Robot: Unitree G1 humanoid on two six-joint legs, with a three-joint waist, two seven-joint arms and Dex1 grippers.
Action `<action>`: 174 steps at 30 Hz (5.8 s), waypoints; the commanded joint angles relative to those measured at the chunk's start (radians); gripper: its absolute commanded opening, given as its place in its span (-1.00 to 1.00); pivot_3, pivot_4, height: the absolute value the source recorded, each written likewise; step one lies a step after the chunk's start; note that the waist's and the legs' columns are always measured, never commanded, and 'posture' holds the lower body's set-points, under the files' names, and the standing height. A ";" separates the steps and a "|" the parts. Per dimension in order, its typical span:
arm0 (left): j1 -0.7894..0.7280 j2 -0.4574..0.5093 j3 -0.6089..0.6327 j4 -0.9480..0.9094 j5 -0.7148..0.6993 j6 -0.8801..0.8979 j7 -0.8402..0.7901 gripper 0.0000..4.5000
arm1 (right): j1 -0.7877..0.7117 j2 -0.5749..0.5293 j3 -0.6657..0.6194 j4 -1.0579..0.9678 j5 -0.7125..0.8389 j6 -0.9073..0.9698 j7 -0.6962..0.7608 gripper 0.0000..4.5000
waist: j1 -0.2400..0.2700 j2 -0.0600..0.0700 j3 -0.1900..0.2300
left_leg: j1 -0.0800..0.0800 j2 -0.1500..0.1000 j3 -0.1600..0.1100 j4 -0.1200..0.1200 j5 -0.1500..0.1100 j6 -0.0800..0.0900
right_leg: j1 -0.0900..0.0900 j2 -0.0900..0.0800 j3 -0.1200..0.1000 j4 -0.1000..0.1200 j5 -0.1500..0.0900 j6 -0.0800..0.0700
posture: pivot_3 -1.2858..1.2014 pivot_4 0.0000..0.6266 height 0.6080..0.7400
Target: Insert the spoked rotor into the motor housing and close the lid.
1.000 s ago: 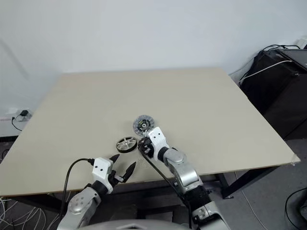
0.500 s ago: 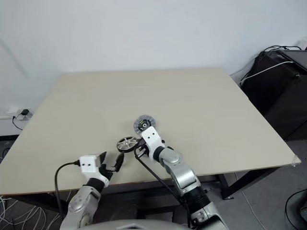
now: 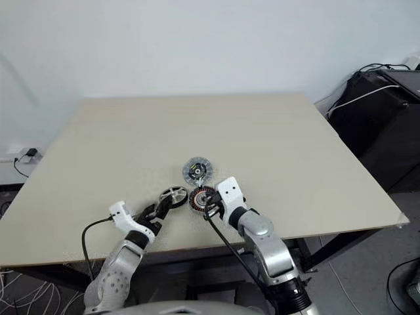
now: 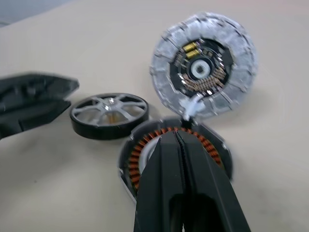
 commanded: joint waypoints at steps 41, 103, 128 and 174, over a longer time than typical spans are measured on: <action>-0.145 -0.084 0.062 0.064 -0.186 0.171 0.204 1.00 | 0.026 0.005 -0.036 -0.077 0.050 0.008 -0.049 -0.98 | 0.006 -0.001 0.000 | 0.001 0.000 -0.001 0.001 0.000 0.000 | 0.002 0.000 0.000 0.000 0.000 0.000 | 0.03 -1.00 1.00; -0.074 -0.002 -0.037 0.092 -0.437 0.301 -0.003 -0.72 | 0.118 -0.044 -0.050 -0.157 0.084 0.021 -0.018 -1.00 | 0.008 -0.002 0.001 | 0.000 0.000 -0.001 0.001 0.000 0.000 | 0.001 0.001 0.000 -0.002 0.000 -0.002 | 0.03 -1.00 1.00; -0.089 -0.035 0.013 0.136 -0.405 0.363 0.001 -0.09 | 0.169 -0.088 -0.057 -0.208 0.120 0.031 -0.015 -1.00 | 0.010 -0.001 0.001 | -0.001 0.000 -0.002 0.001 0.000 0.000 | 0.001 -0.004 0.000 -0.001 0.000 -0.002 | 0.03 -1.00 1.00; 0.096 0.222 -0.230 0.138 0.451 -0.639 -0.287 -0.99 | -0.244 0.044 0.027 0.353 0.014 -0.047 0.029 -1.00 | 0.005 0.004 0.003 | -0.004 0.000 0.002 -0.005 0.000 0.000 | -0.008 -0.010 0.003 -0.001 0.001 -0.004 | 0.03 -1.00 1.00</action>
